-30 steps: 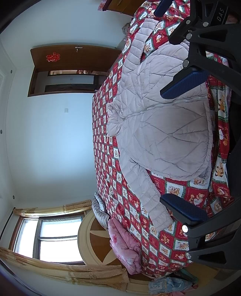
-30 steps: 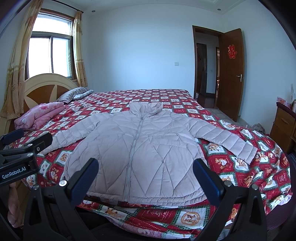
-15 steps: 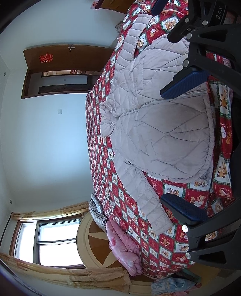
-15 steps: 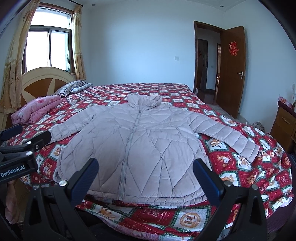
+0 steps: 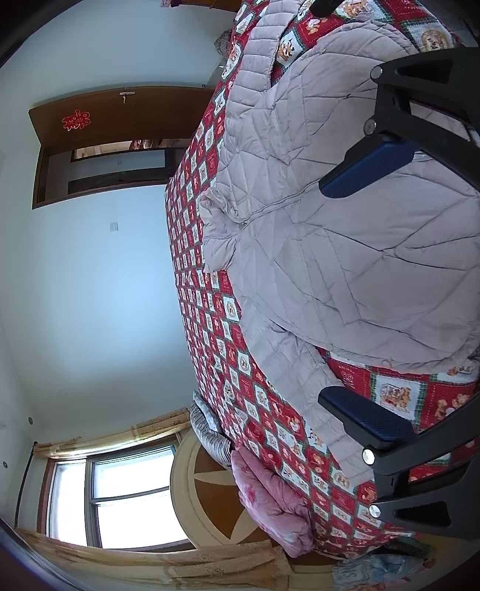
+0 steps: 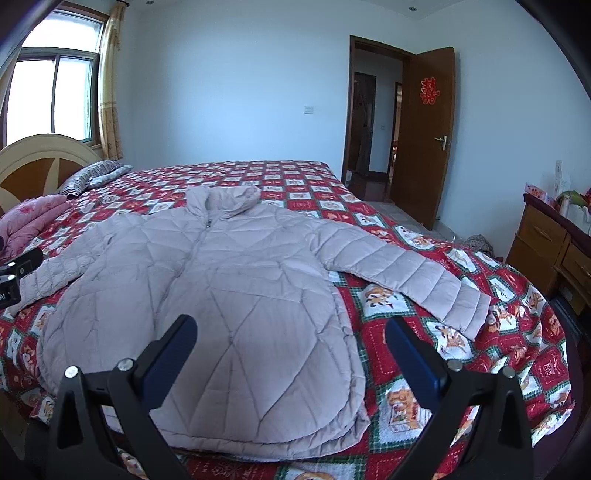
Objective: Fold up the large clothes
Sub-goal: 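Grasp the jacket sleeve cuff with the right gripper and lift it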
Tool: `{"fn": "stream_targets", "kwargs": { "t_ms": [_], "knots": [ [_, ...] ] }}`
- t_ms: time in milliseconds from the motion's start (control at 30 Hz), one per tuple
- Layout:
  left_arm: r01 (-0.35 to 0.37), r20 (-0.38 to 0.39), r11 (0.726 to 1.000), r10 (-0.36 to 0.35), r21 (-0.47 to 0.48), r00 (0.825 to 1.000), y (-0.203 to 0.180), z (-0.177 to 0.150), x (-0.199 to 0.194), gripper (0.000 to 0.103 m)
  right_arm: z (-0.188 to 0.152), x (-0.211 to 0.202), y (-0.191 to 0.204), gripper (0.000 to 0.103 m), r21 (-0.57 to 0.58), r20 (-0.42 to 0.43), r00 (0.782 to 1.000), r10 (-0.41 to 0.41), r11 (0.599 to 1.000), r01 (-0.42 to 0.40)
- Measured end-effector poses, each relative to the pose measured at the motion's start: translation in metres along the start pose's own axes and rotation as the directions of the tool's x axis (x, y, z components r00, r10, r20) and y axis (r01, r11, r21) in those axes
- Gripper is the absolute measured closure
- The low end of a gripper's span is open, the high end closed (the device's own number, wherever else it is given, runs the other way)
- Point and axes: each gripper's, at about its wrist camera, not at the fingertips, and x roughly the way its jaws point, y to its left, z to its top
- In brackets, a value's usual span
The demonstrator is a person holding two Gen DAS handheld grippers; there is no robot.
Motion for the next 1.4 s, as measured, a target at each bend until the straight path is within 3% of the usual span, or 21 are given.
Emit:
{"fn": "stream_targets", "kwargs": {
  "t_ms": [267,633,833,1100,1200,1300,1333,1400],
  "knots": [
    [0.041,0.011,0.995,-0.042,0.093,0.999,-0.031,0.024,0.067,0.001,0.013,0.058,-0.067,0.000,0.063,-0.088,0.984,-0.158,0.985,0.163],
    [0.020,0.018,0.986,-0.024,0.165,1.000,-0.074,0.051,0.158,0.001,0.009,0.116,-0.151,0.000,0.138,-0.215,0.928,-0.306,0.931,0.339],
    [0.002,-0.038,0.987,0.004,0.163,0.999,-0.080,0.048,0.205,0.001,-0.002,0.132,-0.185,0.000,0.162,-0.282,0.894,-0.349,0.901,0.403],
    [-0.044,-0.114,0.995,0.054,0.095,0.992,-0.041,0.042,0.245,0.001,-0.019,0.123,-0.245,0.001,0.347,-0.323,0.890,-0.323,0.834,0.429],
    [-0.058,-0.122,0.996,0.066,0.065,0.990,-0.028,0.044,0.246,0.001,-0.026,0.130,-0.257,0.016,0.407,-0.360,0.897,-0.257,0.822,0.399],
    [-0.072,-0.113,0.996,0.077,0.046,0.991,-0.017,0.045,0.243,0.001,-0.031,0.142,-0.260,0.023,0.440,-0.386,0.898,-0.210,0.814,0.380],
    [-0.075,-0.110,0.996,0.080,0.045,0.991,-0.014,0.045,0.241,0.001,-0.032,0.145,-0.260,0.032,0.450,-0.395,0.898,-0.193,0.812,0.372],
    [-0.084,-0.106,0.995,0.088,0.047,0.990,-0.009,0.043,0.239,0.001,-0.035,0.149,-0.260,0.042,0.470,-0.388,0.909,-0.149,0.817,0.334]
  ]
}}
